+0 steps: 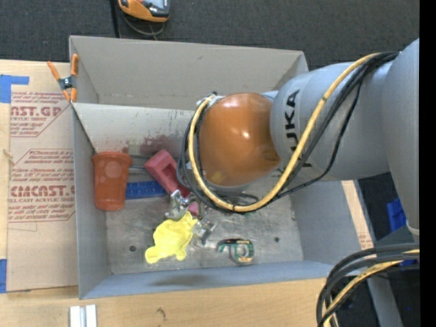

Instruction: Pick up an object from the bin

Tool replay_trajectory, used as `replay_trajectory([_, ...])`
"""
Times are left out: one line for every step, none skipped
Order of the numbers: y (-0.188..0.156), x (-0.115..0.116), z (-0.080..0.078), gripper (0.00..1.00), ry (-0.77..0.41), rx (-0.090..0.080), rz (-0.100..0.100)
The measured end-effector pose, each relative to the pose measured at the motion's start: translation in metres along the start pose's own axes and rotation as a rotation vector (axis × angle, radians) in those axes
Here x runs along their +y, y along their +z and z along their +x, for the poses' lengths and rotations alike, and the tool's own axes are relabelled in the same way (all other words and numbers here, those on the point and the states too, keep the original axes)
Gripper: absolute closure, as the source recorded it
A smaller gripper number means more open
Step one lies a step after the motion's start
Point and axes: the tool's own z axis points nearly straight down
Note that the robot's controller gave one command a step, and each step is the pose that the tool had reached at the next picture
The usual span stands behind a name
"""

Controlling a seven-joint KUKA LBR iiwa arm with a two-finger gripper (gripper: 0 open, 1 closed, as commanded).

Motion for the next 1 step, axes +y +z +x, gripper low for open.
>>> replay_trajectory([-0.0158,-0.0005,-0.0011,1.00,0.000,-0.005,0.003])
